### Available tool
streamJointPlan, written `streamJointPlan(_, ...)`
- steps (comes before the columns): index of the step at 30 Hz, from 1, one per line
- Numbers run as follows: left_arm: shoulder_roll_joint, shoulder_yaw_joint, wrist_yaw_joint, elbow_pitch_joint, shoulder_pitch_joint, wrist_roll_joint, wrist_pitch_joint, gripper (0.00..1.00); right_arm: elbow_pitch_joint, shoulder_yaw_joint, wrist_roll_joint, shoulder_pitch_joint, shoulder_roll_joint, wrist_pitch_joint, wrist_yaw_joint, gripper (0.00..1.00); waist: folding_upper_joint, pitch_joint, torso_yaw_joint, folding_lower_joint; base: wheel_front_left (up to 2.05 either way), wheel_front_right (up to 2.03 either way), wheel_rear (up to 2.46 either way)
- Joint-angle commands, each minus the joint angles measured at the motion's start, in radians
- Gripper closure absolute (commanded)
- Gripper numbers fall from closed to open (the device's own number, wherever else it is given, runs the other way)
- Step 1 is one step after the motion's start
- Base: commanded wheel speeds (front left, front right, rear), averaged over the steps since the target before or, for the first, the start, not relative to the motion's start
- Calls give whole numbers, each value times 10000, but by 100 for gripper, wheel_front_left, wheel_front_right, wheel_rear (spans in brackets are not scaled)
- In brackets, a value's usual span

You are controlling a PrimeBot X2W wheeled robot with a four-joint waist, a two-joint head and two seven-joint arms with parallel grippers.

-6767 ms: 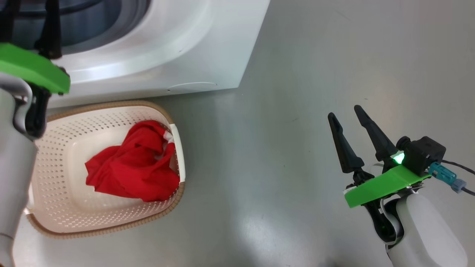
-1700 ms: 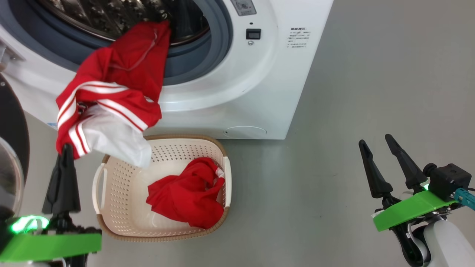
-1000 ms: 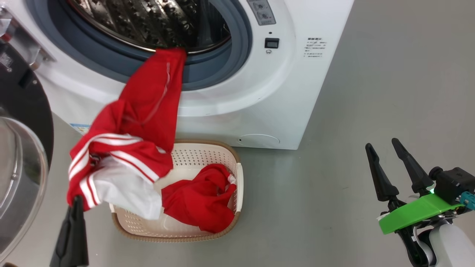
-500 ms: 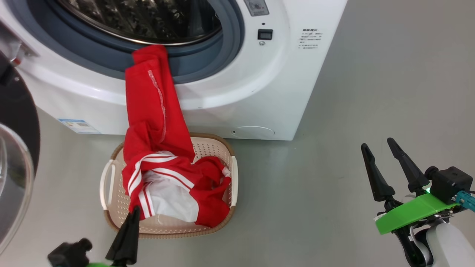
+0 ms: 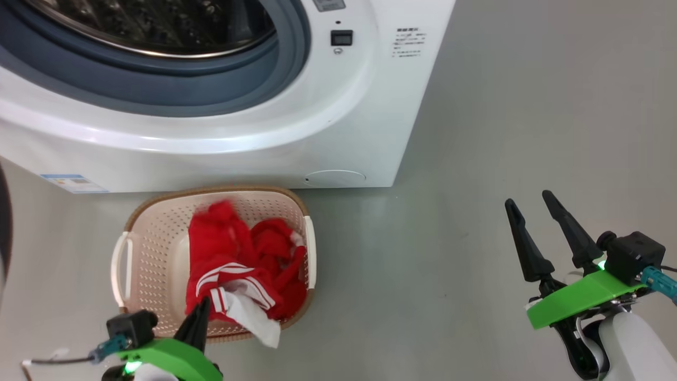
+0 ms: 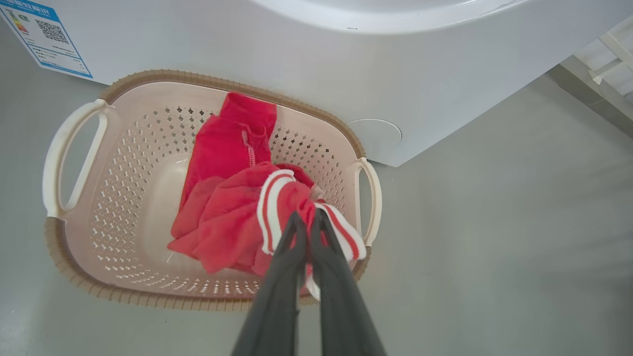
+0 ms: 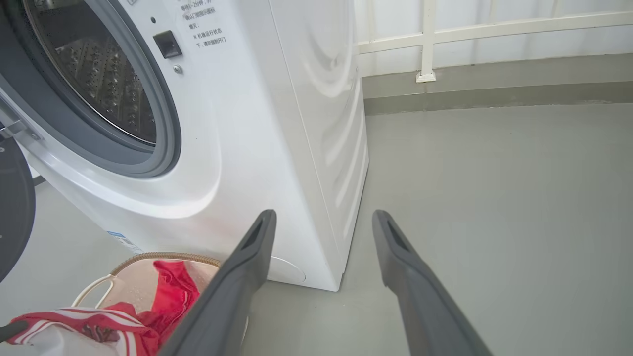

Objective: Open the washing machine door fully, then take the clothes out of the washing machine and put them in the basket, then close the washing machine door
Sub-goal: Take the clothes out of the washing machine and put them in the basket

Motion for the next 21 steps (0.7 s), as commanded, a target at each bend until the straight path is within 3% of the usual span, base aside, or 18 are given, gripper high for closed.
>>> streamJointPlan(1, 201, 41, -29, 317, -497, -208, -97, 100, -227, 249, 48, -85, -18, -120, 16, 0, 0, 139, -153, 0, 0, 0, 0)
streamJointPlan(7, 130, -683, -29, 1552, -1394, -590, -97, 100, -230, 409, 38, -165, 40, -120, 16, 0, 0, 336, -400, 0, 0, 0, 0)
streamJointPlan(21, 20, -1174, -29, 3419, -2879, -941, -97, 100, -313, 698, -2, -479, 66, -120, 16, 0, 0, 1184, -892, 0, 0, 0, 0)
